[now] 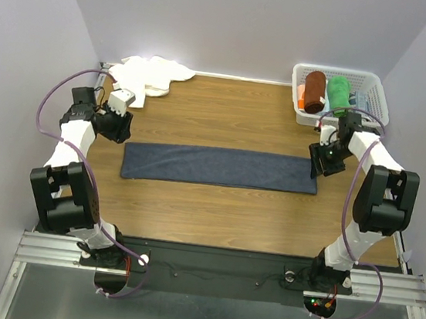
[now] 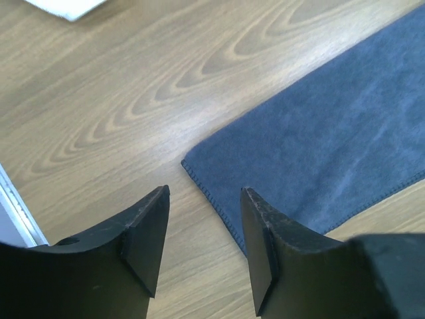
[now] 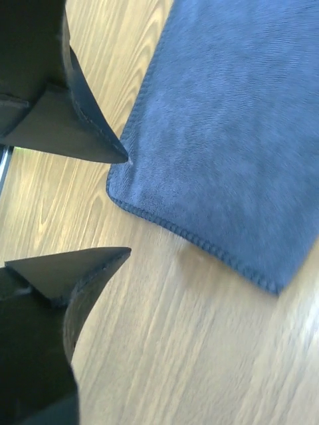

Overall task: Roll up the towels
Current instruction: Fold the towel

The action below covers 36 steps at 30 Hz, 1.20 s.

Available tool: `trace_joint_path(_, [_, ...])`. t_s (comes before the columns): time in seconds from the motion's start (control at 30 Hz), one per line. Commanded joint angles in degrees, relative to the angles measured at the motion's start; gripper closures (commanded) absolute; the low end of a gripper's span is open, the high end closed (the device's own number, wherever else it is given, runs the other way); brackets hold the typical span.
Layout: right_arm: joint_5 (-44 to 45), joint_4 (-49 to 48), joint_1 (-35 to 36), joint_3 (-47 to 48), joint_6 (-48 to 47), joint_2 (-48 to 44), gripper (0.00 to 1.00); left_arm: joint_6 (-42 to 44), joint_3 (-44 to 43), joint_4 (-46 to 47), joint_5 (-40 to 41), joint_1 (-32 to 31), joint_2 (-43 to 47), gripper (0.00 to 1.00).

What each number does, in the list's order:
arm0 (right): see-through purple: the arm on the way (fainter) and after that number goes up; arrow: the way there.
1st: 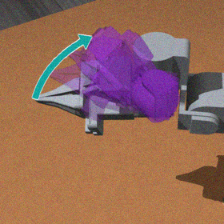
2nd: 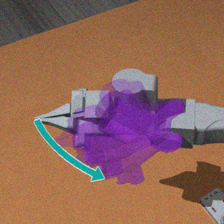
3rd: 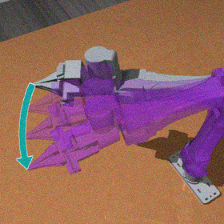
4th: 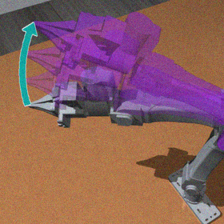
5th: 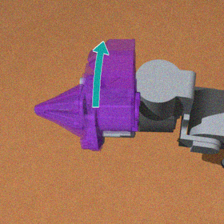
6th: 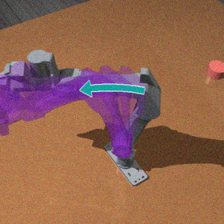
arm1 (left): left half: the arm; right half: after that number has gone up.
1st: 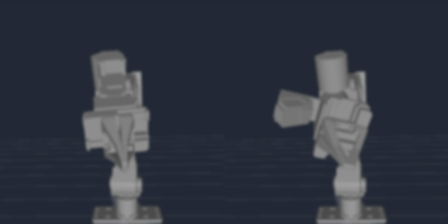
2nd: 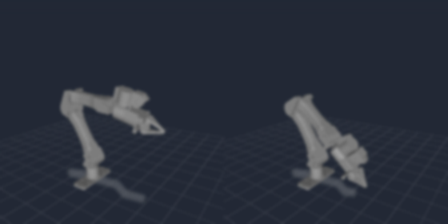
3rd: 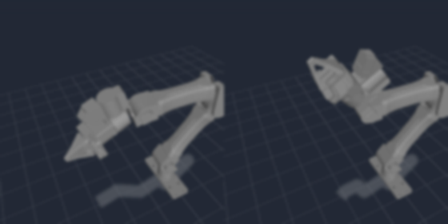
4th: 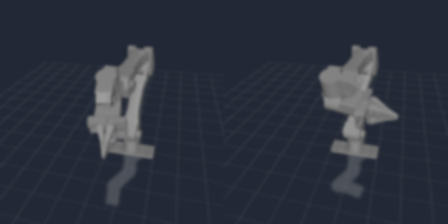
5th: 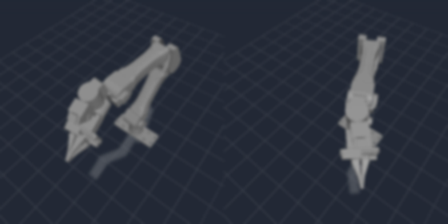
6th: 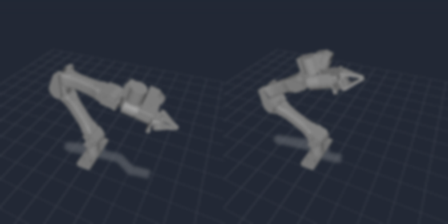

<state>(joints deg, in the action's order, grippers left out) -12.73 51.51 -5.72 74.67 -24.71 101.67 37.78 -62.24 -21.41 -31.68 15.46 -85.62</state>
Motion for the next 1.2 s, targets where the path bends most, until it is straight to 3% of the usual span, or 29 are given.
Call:
trace_joint_path(0.0, [-0.81, -2.11, -0.79, 2.14, 7.39, 0.72, 0.44, -2.09, 0.89, 3.56, -1.63, -0.43, 3.88, 0.41])
trace_joint_path(0.2, [0.52, -4.31, -0.79, 1.0, 11.79, 3.27, 0.53, -2.45, 0.98, 3.92, -1.1, -0.43, 5.29, 0.41])
trace_joint_path(0.63, [-2.3, -8.7, -0.7, -3.04, 15.74, 8.81, 0.55, -3.06, 0.45, 4.45, -0.58, -0.52, 4.68, 0.4])
trace_joint_path(0.73, [-2.91, -9.23, -0.7, -3.74, 16.27, 9.08, 0.72, -3.06, 0.45, 4.45, -0.31, -0.52, 4.5, 0.4])
trace_joint_path(0.77, [-3.0, -9.4, -0.7, -3.92, 16.18, 8.99, 0.86, -3.15, 0.36, 4.36, -0.31, -0.52, 4.59, 0.4])
trace_joint_path(0.83, [-2.74, -9.49, -0.88, -4.36, 15.84, 8.29, 0.99, -3.24, 0.19, 4.45, -0.31, -0.52, 4.41, 0.4])
trace_joint_path(1.07, [0.77, -8.27, -7.54, -4.19, 10.48, 4.33, 0.99, -4.73, -1.04, 3.92, 0.74, -0.52, 3.8, 0.4])
trace_joint_path(1.1, [1.04, -8.26, -8.77, -3.84, 9.69, 3.98, 1.0, -4.82, -1.13, 3.92, 0.74, -0.52, 3.8, 0.34])
trace_joint_path(1.17, [1.3, -7.3, -11.07, -2.26, 7.31, 3.71, 1.0, -4.91, -1.22, 3.74, 0.05, -0.52, 3.36, 0.32])
